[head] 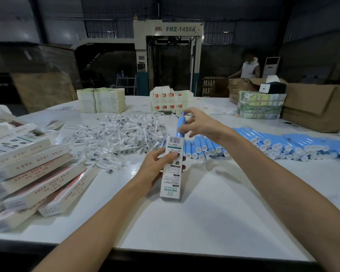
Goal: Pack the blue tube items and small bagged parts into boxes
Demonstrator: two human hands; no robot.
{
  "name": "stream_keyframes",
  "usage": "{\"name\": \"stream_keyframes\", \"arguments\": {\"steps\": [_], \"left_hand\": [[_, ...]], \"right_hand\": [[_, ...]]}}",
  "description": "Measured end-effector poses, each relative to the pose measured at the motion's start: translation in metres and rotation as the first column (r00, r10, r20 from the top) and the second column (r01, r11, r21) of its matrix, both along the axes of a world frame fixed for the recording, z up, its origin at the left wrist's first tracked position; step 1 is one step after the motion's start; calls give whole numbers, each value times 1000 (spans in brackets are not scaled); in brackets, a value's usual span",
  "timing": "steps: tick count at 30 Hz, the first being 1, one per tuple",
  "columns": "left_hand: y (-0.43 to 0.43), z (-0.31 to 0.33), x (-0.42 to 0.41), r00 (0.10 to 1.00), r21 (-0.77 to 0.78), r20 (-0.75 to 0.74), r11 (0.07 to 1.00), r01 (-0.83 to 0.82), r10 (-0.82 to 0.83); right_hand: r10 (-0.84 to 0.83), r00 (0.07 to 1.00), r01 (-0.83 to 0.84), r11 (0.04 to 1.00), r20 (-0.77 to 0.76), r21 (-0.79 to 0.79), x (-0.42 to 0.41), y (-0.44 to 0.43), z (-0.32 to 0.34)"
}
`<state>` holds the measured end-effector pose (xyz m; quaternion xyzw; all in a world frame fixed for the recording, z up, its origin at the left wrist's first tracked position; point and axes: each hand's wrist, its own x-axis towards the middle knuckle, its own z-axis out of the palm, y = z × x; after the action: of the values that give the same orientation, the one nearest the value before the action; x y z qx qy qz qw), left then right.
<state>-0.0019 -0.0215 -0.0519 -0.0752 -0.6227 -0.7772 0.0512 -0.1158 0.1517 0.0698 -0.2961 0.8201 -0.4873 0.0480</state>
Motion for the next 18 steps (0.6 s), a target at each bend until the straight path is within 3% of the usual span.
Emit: {"name": "stream_keyframes", "arguments": {"steps": [3,6,9,11,13,16,18], "left_hand": [[-1,-1,0,1000,16,16,999,-27,27],[0,-4,0,998,34,50,998,-51,49],[1,-7,-1,994,86,66,991,-98,92],[-3,-3,0,988,150,46,977,-152,147],[-12,5,2,983,257,3,950,-179,184],[-26,17,5,981,349,-19,921,-175,193],[-30,23,7,976,320,-24,927,-197,216]], "right_hand": [[41,993,-21,985,-112,174,8,-5,-10],[17,949,85,947,-314,309,9,-12,-24],[-96,884,173,976,-458,130,10,-21,-32],[-226,918,200,974,-325,-111,6,-29,-35],[-307,943,270,931,-130,-246,4,-37,-44],[-235,972,233,963,-2,-136,6,-60,-65],[-120,993,120,993,-19,-14,18,-84,-82]]}}
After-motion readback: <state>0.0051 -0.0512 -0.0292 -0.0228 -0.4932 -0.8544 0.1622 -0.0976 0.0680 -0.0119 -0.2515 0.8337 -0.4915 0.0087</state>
